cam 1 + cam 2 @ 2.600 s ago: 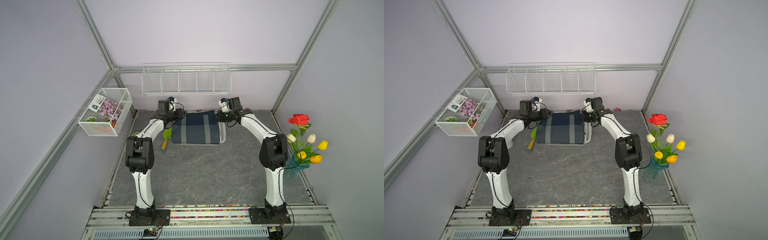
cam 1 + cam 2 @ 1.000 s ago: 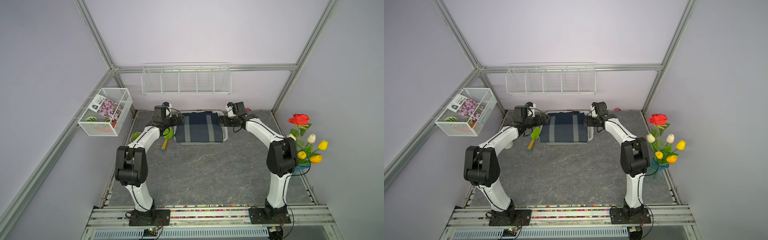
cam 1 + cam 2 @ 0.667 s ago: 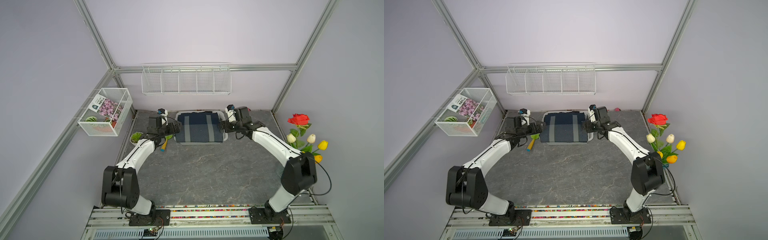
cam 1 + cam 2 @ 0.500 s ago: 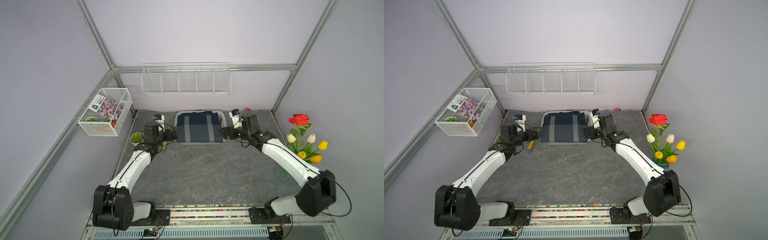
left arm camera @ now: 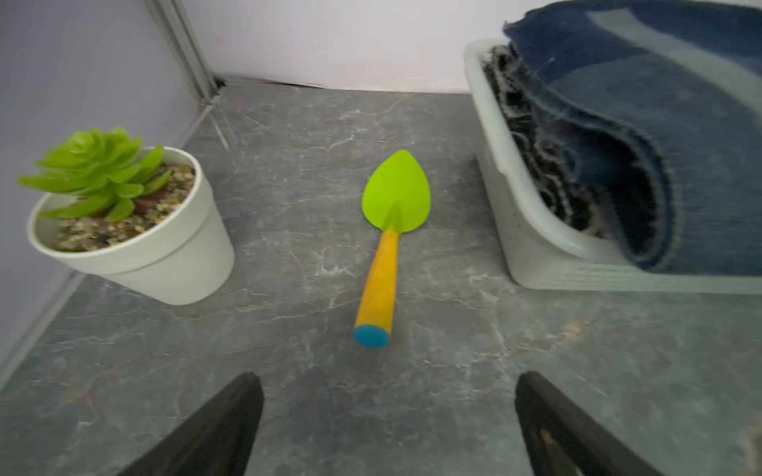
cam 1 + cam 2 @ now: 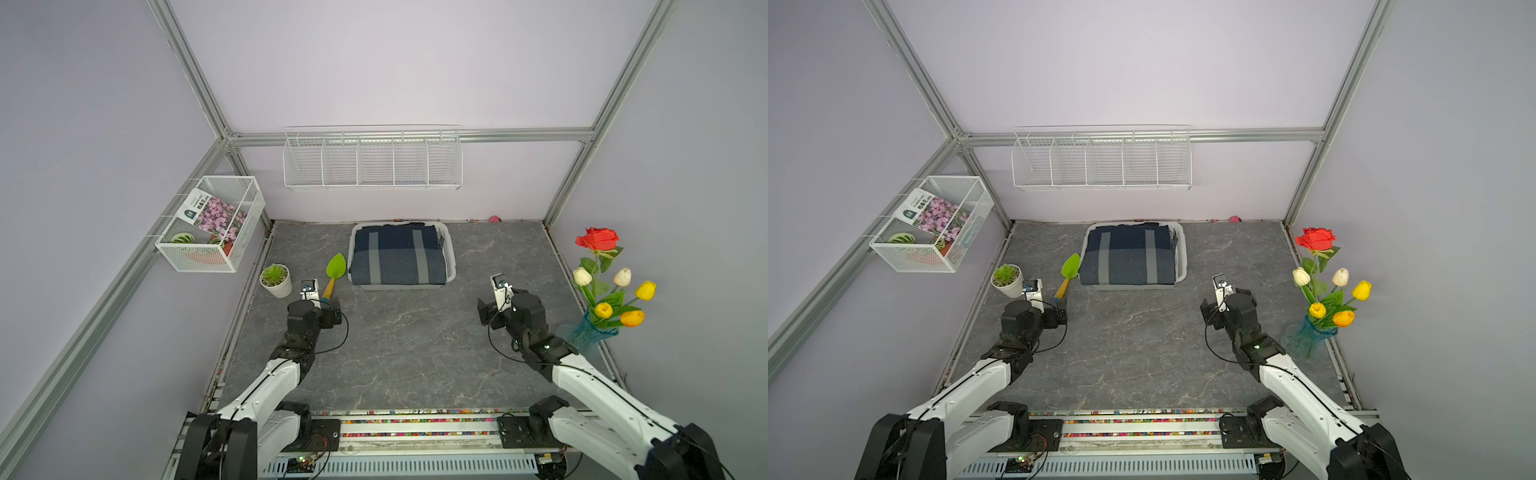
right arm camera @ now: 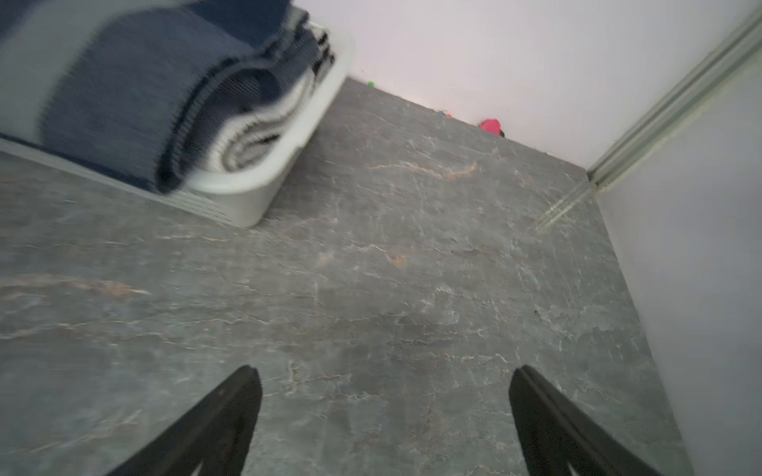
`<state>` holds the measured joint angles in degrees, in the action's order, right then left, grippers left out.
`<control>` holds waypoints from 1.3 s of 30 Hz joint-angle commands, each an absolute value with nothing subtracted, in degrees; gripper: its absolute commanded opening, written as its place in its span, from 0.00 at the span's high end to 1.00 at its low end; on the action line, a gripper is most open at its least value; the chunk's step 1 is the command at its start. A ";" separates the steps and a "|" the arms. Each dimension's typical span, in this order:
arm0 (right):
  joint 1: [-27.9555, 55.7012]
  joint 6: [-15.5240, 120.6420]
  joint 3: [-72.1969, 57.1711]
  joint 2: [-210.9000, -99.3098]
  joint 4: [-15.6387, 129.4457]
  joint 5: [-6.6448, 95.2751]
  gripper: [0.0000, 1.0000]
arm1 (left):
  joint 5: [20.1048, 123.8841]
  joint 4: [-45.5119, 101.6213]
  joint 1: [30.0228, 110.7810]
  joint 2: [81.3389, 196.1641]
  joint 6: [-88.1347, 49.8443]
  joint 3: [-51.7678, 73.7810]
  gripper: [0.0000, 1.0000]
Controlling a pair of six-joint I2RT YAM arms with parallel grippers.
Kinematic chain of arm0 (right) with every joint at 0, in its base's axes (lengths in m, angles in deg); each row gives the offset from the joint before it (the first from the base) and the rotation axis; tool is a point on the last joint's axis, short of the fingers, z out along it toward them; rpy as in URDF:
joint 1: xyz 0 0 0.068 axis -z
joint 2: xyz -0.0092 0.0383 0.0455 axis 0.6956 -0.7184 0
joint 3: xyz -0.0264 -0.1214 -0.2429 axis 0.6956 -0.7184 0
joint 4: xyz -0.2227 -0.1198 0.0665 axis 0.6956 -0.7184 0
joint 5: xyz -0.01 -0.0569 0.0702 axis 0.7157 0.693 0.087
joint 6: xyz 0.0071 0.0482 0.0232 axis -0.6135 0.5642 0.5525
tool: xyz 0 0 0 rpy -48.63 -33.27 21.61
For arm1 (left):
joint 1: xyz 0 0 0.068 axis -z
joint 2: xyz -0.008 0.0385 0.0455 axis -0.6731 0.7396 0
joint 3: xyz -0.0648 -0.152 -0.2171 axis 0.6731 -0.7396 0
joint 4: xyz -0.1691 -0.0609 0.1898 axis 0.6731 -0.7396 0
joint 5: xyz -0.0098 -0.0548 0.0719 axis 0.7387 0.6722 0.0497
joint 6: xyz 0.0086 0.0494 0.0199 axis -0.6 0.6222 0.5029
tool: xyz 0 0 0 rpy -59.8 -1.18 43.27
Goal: Put the folded scarf in the basket
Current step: Reset both arms
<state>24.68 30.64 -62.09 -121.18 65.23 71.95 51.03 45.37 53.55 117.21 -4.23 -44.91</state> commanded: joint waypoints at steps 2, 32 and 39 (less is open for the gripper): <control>31.55 32.33 -68.69 -127.82 90.84 71.58 0.02 | 41.52 62.86 52.85 124.15 -0.50 -45.68 0.00; 38.89 36.52 -61.36 -154.14 103.26 70.36 0.01 | 55.02 74.86 42.21 141.61 -4.76 -40.61 0.00; 40.60 37.67 -60.00 -154.48 100.89 67.18 0.01 | 55.02 74.94 42.22 141.55 -4.82 -40.72 0.00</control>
